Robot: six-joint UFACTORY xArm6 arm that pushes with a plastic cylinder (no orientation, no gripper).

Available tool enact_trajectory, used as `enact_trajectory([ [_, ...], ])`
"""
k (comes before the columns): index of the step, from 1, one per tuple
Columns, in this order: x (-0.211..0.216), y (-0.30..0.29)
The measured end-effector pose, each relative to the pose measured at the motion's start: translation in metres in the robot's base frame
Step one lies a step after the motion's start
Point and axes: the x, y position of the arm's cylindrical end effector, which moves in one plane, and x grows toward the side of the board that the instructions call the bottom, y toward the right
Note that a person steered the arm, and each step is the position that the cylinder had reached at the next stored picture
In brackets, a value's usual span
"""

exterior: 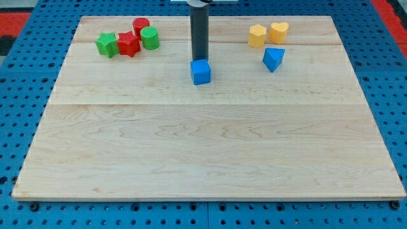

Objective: Point your arm to the right side of blue triangle

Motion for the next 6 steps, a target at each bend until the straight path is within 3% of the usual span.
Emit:
enact_trajectory([
  [1, 0.055, 0.0],
  [2, 0.089, 0.039],
  [3, 0.062, 0.134],
  [4, 0.021, 0.182],
  [6, -0.01, 0.113],
])
